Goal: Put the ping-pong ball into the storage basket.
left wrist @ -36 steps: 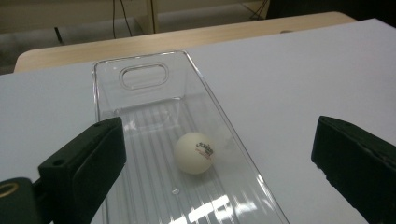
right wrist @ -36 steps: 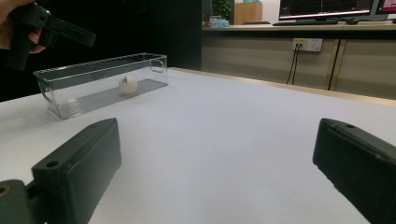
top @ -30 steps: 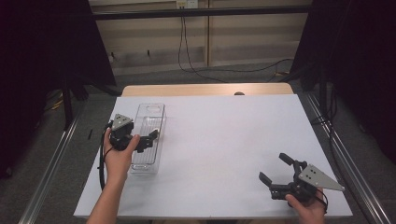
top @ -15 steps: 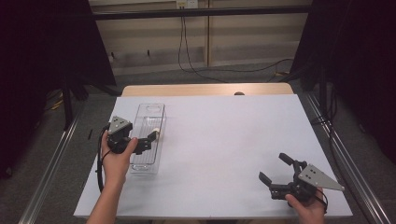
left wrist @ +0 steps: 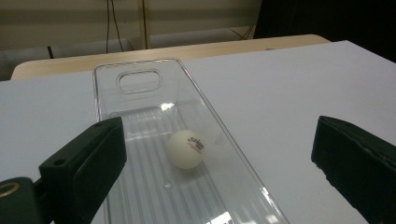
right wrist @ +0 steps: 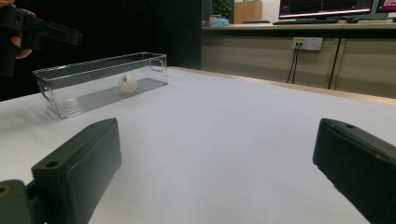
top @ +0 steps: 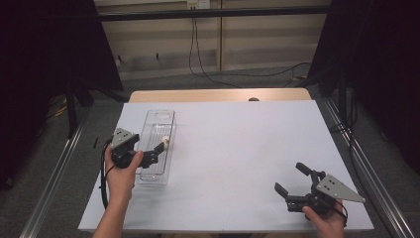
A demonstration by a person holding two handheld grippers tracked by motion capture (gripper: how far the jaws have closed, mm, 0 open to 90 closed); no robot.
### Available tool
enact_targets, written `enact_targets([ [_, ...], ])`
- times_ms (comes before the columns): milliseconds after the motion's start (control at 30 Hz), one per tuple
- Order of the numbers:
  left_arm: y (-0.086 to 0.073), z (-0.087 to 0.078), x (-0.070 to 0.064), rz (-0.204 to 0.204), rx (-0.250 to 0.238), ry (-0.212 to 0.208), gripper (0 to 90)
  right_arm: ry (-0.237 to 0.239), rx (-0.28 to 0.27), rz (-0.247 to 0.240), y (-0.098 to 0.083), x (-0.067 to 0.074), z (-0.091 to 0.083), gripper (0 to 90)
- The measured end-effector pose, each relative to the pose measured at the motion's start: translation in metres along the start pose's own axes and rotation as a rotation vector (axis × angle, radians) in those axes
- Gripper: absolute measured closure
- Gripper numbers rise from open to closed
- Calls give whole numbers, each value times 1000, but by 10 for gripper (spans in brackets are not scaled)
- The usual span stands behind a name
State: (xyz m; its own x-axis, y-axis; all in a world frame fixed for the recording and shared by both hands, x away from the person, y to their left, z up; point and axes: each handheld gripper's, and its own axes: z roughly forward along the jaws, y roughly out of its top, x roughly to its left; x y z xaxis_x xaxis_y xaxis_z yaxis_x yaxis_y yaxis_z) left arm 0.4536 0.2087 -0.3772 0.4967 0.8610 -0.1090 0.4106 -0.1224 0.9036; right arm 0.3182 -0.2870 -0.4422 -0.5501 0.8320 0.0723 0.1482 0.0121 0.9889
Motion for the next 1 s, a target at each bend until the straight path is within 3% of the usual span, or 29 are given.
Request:
enact_targets([
  [600,-7,-11,0,-9,-31,-2,33,-1,-1,0,0,0,0,7],
  [733,-9,-14,1,-16,-41,-18,32,-1,-2,-1,0,0,0,7],
  [767,-9,-15,1,-11,-37,-2,33,0,-2,-1,0,0,0,7],
  [1000,-13,-18,2,-15,-50,-6,33,-1,-3,-2,0,0,0,7],
])
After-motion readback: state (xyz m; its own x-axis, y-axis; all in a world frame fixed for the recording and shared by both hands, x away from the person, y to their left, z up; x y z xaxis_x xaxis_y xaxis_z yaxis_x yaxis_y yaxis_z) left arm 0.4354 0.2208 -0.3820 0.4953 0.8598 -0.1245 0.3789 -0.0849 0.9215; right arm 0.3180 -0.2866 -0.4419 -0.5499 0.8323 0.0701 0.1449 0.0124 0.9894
